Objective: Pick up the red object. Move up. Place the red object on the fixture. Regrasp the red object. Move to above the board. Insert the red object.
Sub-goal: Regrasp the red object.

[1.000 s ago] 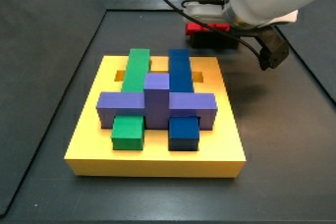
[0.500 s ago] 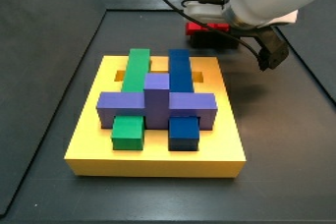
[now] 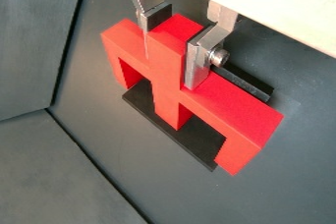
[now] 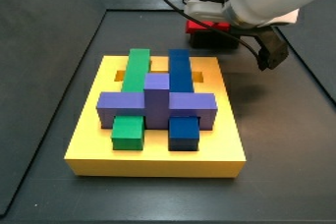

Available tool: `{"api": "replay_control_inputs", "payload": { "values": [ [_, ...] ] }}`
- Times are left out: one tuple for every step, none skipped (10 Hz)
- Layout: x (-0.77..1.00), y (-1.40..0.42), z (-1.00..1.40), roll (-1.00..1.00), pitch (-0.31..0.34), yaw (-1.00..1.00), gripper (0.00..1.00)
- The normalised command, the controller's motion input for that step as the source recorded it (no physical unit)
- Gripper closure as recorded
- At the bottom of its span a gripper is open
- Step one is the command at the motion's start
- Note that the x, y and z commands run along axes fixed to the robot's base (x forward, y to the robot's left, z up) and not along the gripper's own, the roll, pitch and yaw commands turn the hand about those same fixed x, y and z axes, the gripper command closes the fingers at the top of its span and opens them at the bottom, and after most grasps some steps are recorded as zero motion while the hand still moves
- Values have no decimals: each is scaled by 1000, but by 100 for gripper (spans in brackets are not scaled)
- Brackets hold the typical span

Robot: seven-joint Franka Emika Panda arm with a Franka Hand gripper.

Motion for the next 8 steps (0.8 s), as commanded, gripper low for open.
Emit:
{"api": "replay_control_inputs", "payload": {
  "values": [
    [0,0,0,0,0,0,100],
    [0,0,0,0,0,0,100],
    [0,0,0,0,0,0,100],
    [0,0,0,0,0,0,100],
    [0,0,0,0,0,0,100],
    [0,0,0,0,0,0,100],
    [0,0,0,0,0,0,100],
    [0,0,0,0,0,0,100]
  ]
}}
